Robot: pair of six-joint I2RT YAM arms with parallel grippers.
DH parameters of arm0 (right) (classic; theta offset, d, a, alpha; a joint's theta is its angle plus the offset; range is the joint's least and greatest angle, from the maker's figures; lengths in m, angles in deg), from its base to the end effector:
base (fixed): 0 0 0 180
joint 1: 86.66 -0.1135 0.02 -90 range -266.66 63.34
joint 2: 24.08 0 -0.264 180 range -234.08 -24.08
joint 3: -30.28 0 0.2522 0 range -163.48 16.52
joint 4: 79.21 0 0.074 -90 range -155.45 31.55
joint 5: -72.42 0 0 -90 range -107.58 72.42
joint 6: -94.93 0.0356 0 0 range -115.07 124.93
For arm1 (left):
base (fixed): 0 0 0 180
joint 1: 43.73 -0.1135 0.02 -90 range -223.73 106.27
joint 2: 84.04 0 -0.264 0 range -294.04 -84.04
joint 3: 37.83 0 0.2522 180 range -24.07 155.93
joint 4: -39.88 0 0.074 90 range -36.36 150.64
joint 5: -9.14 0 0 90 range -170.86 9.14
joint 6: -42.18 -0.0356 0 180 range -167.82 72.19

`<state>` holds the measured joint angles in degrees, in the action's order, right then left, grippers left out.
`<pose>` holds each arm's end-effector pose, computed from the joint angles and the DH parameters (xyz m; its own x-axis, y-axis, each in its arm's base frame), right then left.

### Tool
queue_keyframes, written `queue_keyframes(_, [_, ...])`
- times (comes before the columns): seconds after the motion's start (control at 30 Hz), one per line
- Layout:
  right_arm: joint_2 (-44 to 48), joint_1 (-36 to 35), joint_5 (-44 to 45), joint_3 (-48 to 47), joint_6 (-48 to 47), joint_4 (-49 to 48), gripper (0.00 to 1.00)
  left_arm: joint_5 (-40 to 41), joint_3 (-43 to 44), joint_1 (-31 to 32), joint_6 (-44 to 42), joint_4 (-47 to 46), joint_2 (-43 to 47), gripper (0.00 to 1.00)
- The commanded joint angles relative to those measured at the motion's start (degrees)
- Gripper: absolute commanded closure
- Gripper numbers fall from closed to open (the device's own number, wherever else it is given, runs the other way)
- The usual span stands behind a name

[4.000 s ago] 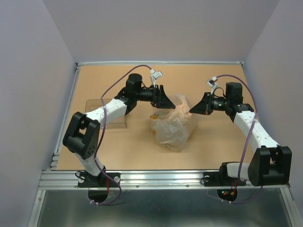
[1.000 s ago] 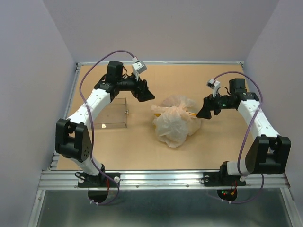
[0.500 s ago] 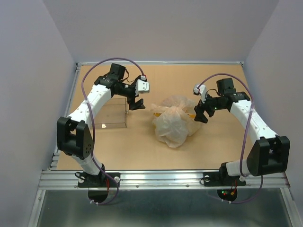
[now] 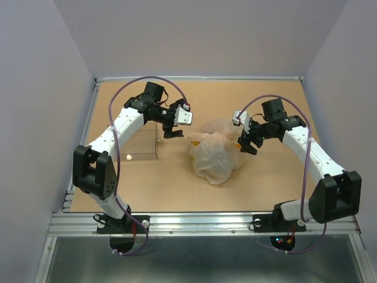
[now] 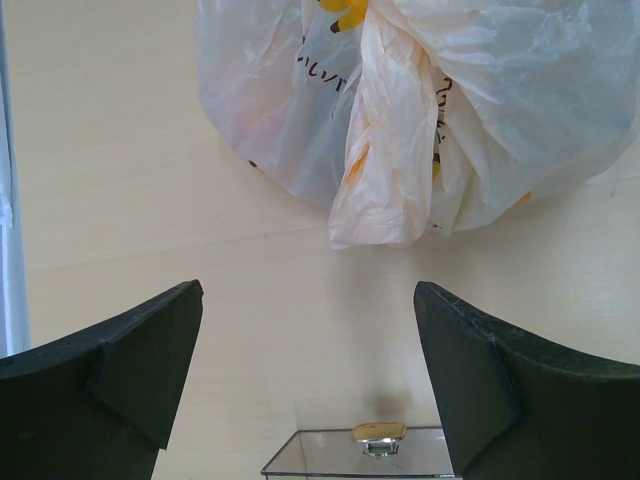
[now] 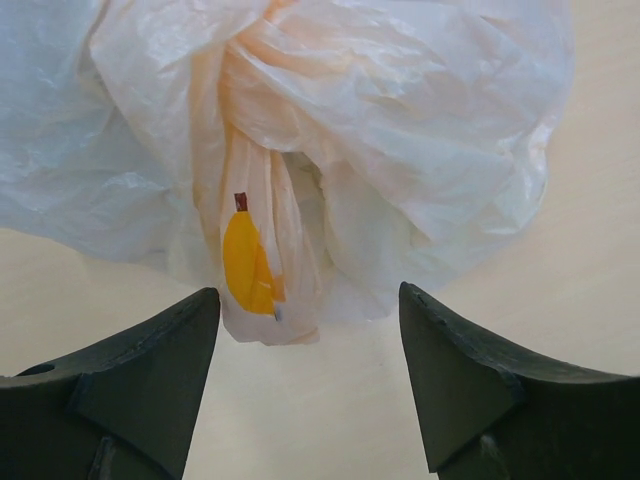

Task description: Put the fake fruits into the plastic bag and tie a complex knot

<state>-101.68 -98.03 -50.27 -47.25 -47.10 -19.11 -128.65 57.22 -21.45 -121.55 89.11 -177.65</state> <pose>0.2582 0.0715 0.2808 -0.1848 -0.7139 -0.6754 -0.9346 0.3402 -0.1039 0.3181 -0.1588 0.3108 0.4945 0.4944 -0.7149 0.8583 -0.1483 0.4912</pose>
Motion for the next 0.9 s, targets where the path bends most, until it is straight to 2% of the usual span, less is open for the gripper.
queue_keyframes(0.0, [0.3, -1.9, 1.2, 1.1, -3.1, 1.5, 0.23, 0.5, 0.6, 1.4, -2.8, 0.9, 0.4, 0.03])
queue_keyframes(0.3, [1.7, -2.2, 2.4, 1.5, -5.7, 4.7, 0.19, -0.2, 0.5, 2.0, -2.8, 1.0, -0.1, 0.03])
queue_keyframes(0.43, [-0.5, -2.2, 3.9, 0.5, -4.8, 2.7, 0.25, -0.2, 0.4, 2.8, -4.1, 1.2, -0.5, 0.04])
queue_keyframes(0.53, [-1.6, -2.2, 5.3, 0.4, -4.9, -0.5, 0.39, 1.3, -0.1, 4.4, -6.5, 2.6, -0.7, 0.06])
queue_keyframes(0.63, [-2.6, -2.7, 5.4, -0.1, -4.8, -1.4, 0.47, 1.9, -0.1, 5.5, -7.1, 1.6, -1.2, 0.07])
queue_keyframes(0.77, [-2.4, -3.4, 5.2, 0.7, -4.0, -3.8, 0.51, 1.5, -0.1, 6.3, -5.5, -0.3, -2.4, 0.08])
queue_keyframes(0.87, [-1.8, -4.0, 6.1, 2.4, -2.1, -7.1, 0.5, 1.4, -1.4, 7.1, -3.6, -3.1, -2.6, 0.08])
